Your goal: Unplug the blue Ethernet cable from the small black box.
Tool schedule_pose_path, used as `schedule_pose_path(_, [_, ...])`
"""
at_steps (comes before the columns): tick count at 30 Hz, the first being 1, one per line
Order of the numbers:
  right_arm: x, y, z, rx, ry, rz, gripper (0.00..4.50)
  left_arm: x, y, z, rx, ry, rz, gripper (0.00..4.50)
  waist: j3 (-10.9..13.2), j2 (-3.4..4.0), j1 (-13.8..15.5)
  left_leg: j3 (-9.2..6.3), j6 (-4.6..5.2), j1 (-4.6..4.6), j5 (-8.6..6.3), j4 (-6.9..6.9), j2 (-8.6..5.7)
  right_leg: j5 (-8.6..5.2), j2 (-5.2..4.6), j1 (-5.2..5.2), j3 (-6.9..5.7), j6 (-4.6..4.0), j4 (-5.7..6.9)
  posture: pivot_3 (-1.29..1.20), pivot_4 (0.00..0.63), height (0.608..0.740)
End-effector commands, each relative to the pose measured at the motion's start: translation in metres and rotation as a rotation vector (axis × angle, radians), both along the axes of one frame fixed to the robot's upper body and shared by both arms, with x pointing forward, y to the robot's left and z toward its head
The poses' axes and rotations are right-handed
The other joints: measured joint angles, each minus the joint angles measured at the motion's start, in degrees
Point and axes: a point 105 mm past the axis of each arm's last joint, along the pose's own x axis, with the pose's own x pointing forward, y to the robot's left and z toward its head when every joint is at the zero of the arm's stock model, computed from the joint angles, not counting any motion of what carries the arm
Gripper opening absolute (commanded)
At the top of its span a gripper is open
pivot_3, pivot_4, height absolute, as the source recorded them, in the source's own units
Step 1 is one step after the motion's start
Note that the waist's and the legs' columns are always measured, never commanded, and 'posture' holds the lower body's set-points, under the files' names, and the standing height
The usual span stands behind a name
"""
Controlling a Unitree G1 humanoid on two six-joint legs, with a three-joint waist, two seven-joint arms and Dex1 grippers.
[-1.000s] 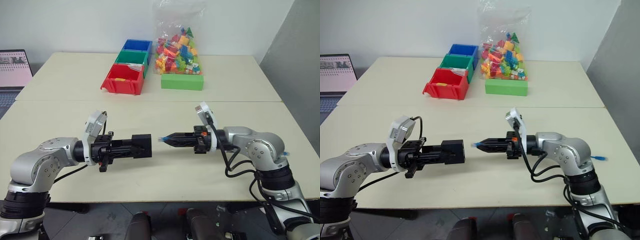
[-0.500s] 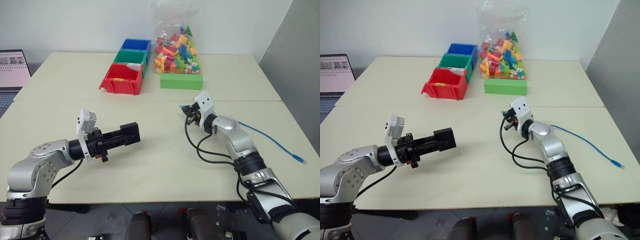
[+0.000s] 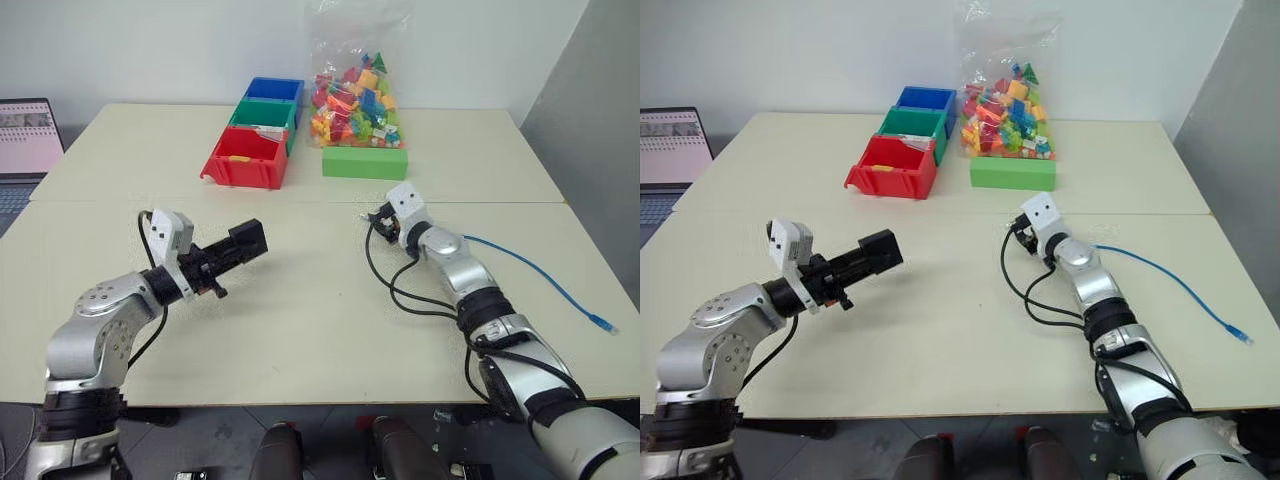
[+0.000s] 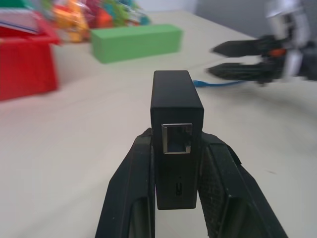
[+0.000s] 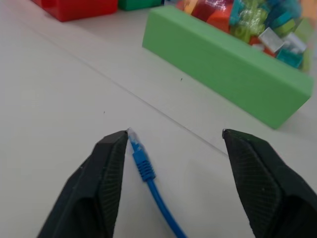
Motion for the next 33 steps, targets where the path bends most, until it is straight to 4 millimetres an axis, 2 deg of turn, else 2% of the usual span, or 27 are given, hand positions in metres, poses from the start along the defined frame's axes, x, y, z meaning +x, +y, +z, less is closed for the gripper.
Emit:
schedule_pose_path(1, [-0.043,0.033,0.039,0.076,-0.042,0.320,4.30,0.023,0.031,0.015,0.068,-0.159,0.231,0.80,0.00,0.00,0.12,-0.01,0.00,0.00,0.00,0.00,0.00,0.00,0.00,0.00,-0.02,0.00,0.00,0.00,0.150,0.740])
schedule_pose_path(2, [-0.057,0.040,0.043,0.081,-0.023,0.398,4.48,0.028,0.037,0.014,0.079,-0.180,0.278,0.80,0.00,0.00,-0.07,-0.01,0.00,0.01,0.00,-0.01,0.02,0.00,0.02,0.00,-0.04,0.00,0.00,0.00,0.150,0.740])
schedule_pose_path(5, [-0.088,0.055,0.056,0.088,0.003,0.539,4.50,0.038,0.041,0.008,0.108,-0.234,0.334,0.80,0.00,0.00,-0.15,0.00,0.00,0.02,0.00,-0.01,0.03,0.00,0.03,0.00,-0.06,-0.01,0.02,0.00,0.150,0.740])
schedule_pose_path(8, [-0.105,0.064,0.060,0.069,0.036,0.598,4.50,0.047,0.045,0.000,0.097,-0.256,0.387,0.80,-0.02,-0.02,0.19,0.00,0.00,0.00,0.00,0.02,0.01,0.01,0.01,0.00,-0.13,0.00,0.03,0.00,0.150,0.740])
schedule_pose_path(13, [-0.116,0.072,0.059,0.041,0.098,0.613,4.50,0.055,0.056,-0.023,0.069,-0.220,0.480,0.80,-0.03,-0.05,0.75,-0.01,0.00,0.00,0.00,0.06,-0.02,0.03,0.00,0.04,-0.21,0.04,0.02,0.00,0.150,0.740])
schedule_pose_path(22, [-0.123,0.076,0.060,0.008,0.139,0.619,4.50,0.052,0.068,-0.060,0.016,-0.082,0.510,0.80,-0.04,-0.06,0.74,-0.05,0.00,-0.02,0.00,0.04,-0.01,0.03,0.00,0.04,-0.29,0.05,0.01,0.00,0.150,0.740])
schedule_pose_path(24, [-0.124,0.076,0.060,0.007,0.140,0.619,4.50,0.050,0.068,-0.067,-0.031,-0.044,0.490,1.50,-0.04,-0.06,0.66,-0.05,0.00,-0.01,0.00,0.05,-0.01,0.03,0.00,0.04,-0.28,0.05,0.02,0.00,0.150,0.740])
schedule_pose_path(30, [-0.125,0.076,0.058,-0.008,0.143,0.623,4.50,0.046,0.067,-0.066,-0.056,-0.044,0.465,2.84,-0.04,-0.06,0.66,-0.06,0.00,-0.02,0.00,0.05,-0.01,0.03,0.01,0.04,-0.31,0.05,0.02,0.00,0.150,0.740])
schedule_pose_path(33, [-0.126,0.076,0.057,-0.009,0.145,0.623,4.50,0.042,0.068,-0.067,-0.032,-0.036,0.461,3.36,-0.04,-0.06,0.57,-0.06,0.00,-0.02,0.00,0.04,-0.01,0.03,0.01,0.04,-0.30,0.05,0.02,0.00,0.150,0.740])
